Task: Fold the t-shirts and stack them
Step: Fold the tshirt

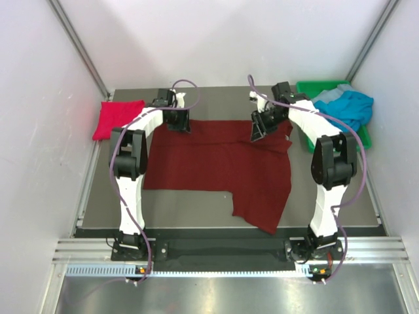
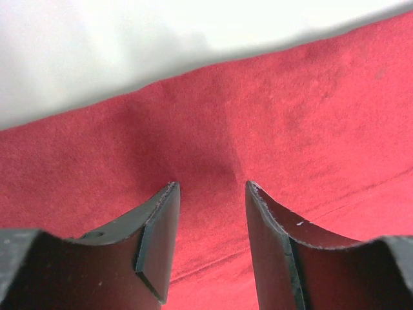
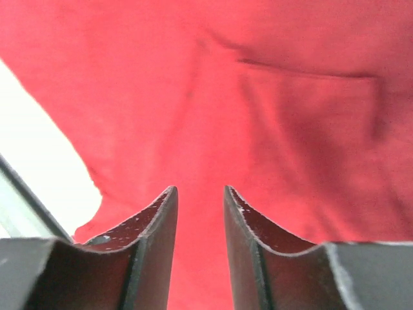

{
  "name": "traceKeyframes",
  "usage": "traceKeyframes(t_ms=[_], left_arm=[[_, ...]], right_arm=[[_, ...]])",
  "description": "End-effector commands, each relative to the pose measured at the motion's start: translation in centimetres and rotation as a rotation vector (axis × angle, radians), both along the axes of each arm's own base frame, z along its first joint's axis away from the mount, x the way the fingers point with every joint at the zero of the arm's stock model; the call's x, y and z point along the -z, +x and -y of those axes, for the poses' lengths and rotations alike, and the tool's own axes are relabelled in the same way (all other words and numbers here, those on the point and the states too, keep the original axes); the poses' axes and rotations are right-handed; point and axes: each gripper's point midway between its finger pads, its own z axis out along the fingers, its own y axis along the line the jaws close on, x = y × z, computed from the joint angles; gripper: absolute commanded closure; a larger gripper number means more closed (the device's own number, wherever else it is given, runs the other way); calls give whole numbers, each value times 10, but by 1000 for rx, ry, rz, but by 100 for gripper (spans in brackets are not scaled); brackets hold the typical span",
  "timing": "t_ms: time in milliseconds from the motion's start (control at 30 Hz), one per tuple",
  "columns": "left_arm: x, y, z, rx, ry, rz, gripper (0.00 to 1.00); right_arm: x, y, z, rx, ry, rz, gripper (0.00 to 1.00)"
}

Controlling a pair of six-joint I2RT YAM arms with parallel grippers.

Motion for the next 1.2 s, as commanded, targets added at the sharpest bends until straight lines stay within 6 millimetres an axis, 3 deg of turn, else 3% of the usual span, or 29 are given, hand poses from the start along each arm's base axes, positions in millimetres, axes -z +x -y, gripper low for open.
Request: traceKeyframes(t_ms=[0, 67, 300, 533, 800, 1167], left_arm=[[-17, 16, 4, 9, -15, 60, 50], [-18, 16, 5, 9, -21, 59, 50], [-20, 16, 4, 8, -22, 60, 50], [-18, 8, 0, 9, -2, 51, 48], [-18, 2, -1, 14, 12, 47, 48], [-19, 0, -3, 19, 28, 50, 48]], right_arm=[[-38, -31, -28, -63, 49, 42, 64], [-32, -25, -27, -54, 8, 89, 62], [4, 38, 10, 44, -210, 195, 60], [15, 82, 26, 77, -257, 253, 60], [29, 97, 23, 74, -246, 255, 59], [45, 101, 27, 95, -243, 228, 61]])
